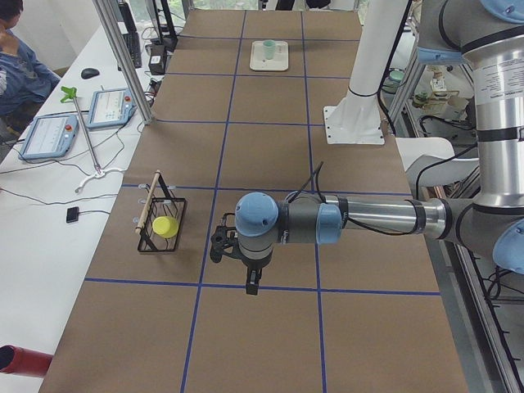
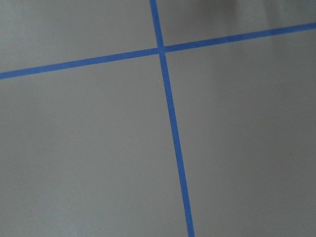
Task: Left arm grabs green cup and hands to right arm on tray
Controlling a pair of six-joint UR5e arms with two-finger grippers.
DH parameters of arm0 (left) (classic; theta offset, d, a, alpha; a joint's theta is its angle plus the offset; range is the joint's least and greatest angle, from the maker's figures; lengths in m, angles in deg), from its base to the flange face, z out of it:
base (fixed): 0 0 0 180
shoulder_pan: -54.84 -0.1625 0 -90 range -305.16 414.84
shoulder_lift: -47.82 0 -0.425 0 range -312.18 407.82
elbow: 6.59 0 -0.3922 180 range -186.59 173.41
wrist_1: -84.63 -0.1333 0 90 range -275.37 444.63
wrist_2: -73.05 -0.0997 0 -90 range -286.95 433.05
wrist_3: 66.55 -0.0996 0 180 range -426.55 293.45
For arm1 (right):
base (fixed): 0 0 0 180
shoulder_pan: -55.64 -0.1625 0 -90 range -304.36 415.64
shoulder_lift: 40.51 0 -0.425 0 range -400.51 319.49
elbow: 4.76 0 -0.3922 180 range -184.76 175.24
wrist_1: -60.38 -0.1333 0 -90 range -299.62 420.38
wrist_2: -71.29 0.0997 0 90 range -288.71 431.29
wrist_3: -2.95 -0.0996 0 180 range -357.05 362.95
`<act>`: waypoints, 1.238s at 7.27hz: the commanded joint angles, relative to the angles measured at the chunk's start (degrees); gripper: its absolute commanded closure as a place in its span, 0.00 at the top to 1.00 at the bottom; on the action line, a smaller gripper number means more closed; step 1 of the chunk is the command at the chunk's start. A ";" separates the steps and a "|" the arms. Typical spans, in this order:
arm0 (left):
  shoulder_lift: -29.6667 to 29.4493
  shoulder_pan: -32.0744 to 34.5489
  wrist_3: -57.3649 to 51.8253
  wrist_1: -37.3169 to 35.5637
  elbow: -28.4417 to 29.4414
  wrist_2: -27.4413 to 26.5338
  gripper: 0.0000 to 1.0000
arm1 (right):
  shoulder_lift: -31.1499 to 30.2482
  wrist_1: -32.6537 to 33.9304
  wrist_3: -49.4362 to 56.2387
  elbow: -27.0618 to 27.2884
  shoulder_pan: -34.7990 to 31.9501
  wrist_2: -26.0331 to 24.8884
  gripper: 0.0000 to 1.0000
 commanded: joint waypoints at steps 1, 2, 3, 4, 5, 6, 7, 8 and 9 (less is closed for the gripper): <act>1.37 1.64 0.62 -1.55 -1.20 -0.42 1.00 | -1.28 0.16 3.43 -2.66 -1.62 1.84 1.00; 1.63 2.86 0.36 -1.29 -1.39 -0.94 1.00 | -1.63 0.07 3.43 -2.75 -1.71 1.41 1.00; 1.37 2.87 0.27 -1.02 -1.39 -3.12 1.00 | -2.94 0.07 3.35 -2.58 -1.80 1.23 1.00; 0.84 2.69 0.10 -0.93 -2.43 -7.84 1.00 | -4.43 -0.01 3.35 -1.97 -4.15 1.23 1.00; 0.66 2.43 0.01 0.72 -2.88 -9.02 1.00 | -4.97 -0.02 3.35 -1.61 -6.35 0.97 1.00; 0.75 2.43 0.01 2.57 -2.88 -8.86 1.00 | -5.67 -0.02 3.17 -1.26 -6.37 0.09 1.00; 0.75 2.43 0.01 2.67 -2.97 -8.86 1.00 | -5.76 -0.02 2.65 -0.82 -6.37 -1.48 1.00; 0.75 2.43 -0.08 2.93 -3.14 -8.86 1.00 | -5.42 0.16 2.21 0.31 -6.37 -1.50 1.00; 0.92 2.43 0.01 3.37 -3.41 -8.86 1.00 | -5.06 0.33 2.03 0.50 -6.37 -1.06 1.00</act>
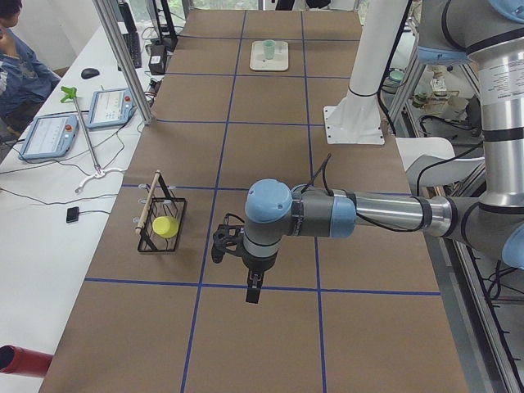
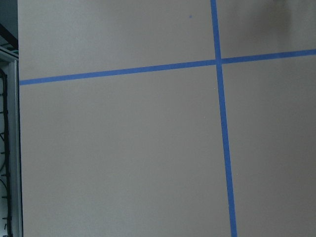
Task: Left arm grabs green cup and hands to right arm on tray
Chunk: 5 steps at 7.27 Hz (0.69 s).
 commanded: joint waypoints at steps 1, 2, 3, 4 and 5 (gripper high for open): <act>0.14 -0.01 0.04 0.56 -0.29 -0.04 1.00 | 0.59 0.29 -1.59 0.96 0.04 0.35 1.00; 0.31 -0.01 0.04 0.47 -0.29 -0.04 1.00 | 0.51 0.11 -2.12 0.87 0.13 0.18 1.00; 0.49 -0.01 0.04 0.47 -0.29 -0.04 1.00 | 0.59 0.11 -1.78 0.87 0.21 0.09 1.00; 0.58 -0.01 0.04 0.64 -0.29 -0.04 1.00 | 0.68 0.11 -2.04 1.13 0.21 0.26 1.00; 0.58 -0.01 0.04 0.56 -0.29 -0.04 1.00 | 0.77 0.11 -2.30 1.22 0.21 0.26 1.00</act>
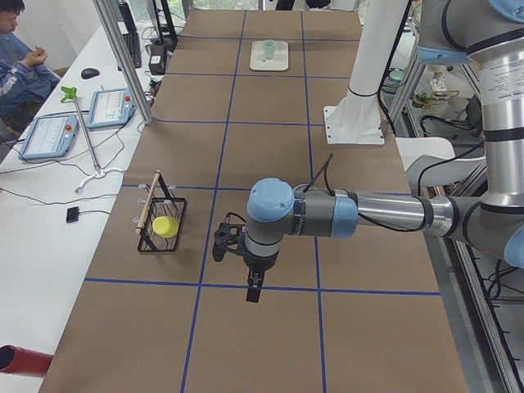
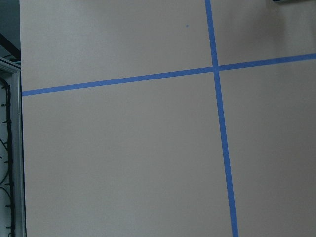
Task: Left arm grabs green cup and hands to right arm on tray
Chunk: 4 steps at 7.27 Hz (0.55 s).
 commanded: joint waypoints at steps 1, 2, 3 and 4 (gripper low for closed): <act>0.15 0.00 0.00 -0.09 0.08 0.00 1.00 | 0.11 -0.01 -0.29 0.16 0.03 0.05 1.00; 0.24 0.00 0.09 -0.26 0.95 0.00 1.00 | 0.02 -0.09 -0.38 0.08 0.03 -0.04 1.00; 0.24 -0.09 0.00 0.00 2.88 0.00 1.00 | 0.02 -0.01 -0.38 -0.01 0.12 -0.04 1.00; 0.24 -0.09 0.00 -0.18 2.46 0.00 1.00 | 0.02 -0.01 -0.56 -0.01 0.29 -0.04 1.00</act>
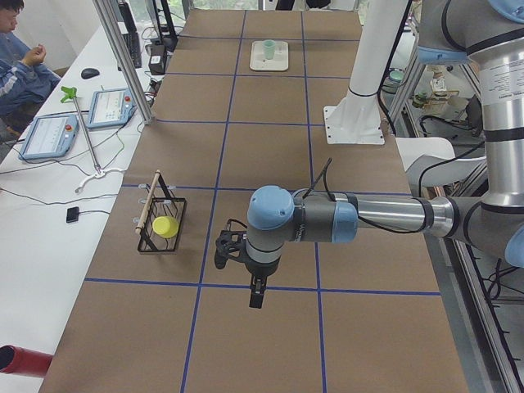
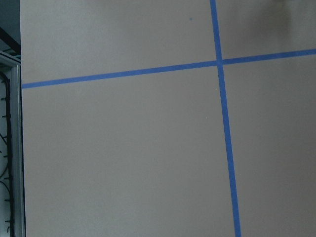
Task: Left arm grabs green cup and hands to right arm on tray
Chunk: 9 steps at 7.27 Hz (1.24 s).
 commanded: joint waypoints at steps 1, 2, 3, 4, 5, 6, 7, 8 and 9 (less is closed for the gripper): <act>0.02 -0.03 0.07 0.02 0.99 0.00 1.00 | 0.07 0.02 -0.41 -0.13 0.67 0.25 1.00; 0.02 -0.03 -0.02 0.02 1.08 -0.09 1.00 | 0.07 0.02 -0.41 -0.22 0.76 0.25 1.00; 0.02 -0.03 -0.02 0.10 1.00 -0.17 1.00 | 0.07 -0.07 -0.41 -0.13 0.76 0.25 1.00; 0.02 -0.03 -0.02 0.11 1.00 -0.26 1.00 | 0.07 0.02 -0.49 -0.31 0.85 0.25 1.00; 0.02 -0.03 -0.02 0.02 0.91 -0.26 1.00 | -0.01 -0.07 -0.50 -0.31 0.85 0.25 1.00; 0.02 -0.03 -0.02 0.10 0.82 -0.26 1.00 | 0.07 0.02 -0.41 -0.48 0.85 0.08 1.00; 0.02 -0.03 -0.02 0.02 0.12 0.00 1.00 | -0.01 0.02 -0.49 -0.40 0.85 0.43 1.00; 0.02 -0.03 -0.02 0.10 -0.32 0.00 1.00 | -0.10 0.02 -0.41 -0.40 0.85 0.78 1.00; 0.02 -0.03 0.07 0.02 -0.41 0.00 1.00 | -0.10 -0.07 -0.41 -0.22 0.85 0.78 1.00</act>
